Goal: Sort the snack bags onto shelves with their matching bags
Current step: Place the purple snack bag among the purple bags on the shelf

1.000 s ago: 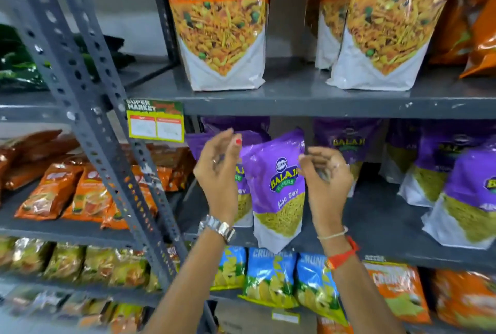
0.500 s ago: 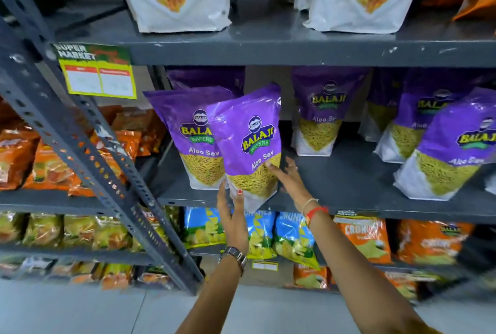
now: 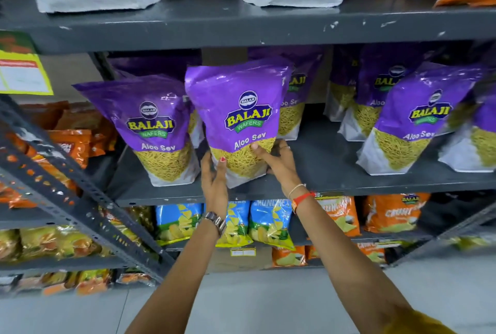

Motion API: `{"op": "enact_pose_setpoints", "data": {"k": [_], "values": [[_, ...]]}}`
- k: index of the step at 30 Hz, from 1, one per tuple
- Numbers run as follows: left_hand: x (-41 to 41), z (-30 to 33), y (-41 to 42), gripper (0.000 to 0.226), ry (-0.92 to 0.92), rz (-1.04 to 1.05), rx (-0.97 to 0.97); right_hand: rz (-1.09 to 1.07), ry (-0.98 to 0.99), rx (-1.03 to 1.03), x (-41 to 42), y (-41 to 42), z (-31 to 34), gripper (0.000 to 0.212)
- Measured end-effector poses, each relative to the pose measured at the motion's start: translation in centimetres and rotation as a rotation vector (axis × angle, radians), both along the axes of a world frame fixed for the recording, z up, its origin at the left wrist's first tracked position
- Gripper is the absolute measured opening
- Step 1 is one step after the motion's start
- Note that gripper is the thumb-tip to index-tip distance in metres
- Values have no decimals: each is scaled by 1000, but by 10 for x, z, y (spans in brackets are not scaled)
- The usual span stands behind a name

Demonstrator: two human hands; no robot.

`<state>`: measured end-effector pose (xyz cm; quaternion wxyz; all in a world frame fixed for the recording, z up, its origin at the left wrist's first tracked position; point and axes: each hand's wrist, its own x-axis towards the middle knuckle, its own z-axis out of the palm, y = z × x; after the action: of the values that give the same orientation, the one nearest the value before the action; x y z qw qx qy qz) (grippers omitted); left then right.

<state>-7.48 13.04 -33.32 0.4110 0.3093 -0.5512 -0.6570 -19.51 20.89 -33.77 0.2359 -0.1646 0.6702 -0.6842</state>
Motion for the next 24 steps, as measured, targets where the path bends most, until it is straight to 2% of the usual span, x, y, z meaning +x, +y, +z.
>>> {"op": "enact_pose_setpoints", "data": {"k": [4, 11, 19, 24], "values": [[-34, 3, 8, 29, -61, -138, -64, -165, -1, 8, -25, 27, -2, 48], [-79, -9, 24, 24, -111, -344, -31, -345, -39, 56, -51, 65, -9, 63], [-82, -13, 39, 30, -163, -359, 11, -371, -5, 80, -47, 72, -25, 41], [-84, -11, 38, 29, -170, -351, 9, -357, 9, 78, -47, 68, -23, 46]]}}
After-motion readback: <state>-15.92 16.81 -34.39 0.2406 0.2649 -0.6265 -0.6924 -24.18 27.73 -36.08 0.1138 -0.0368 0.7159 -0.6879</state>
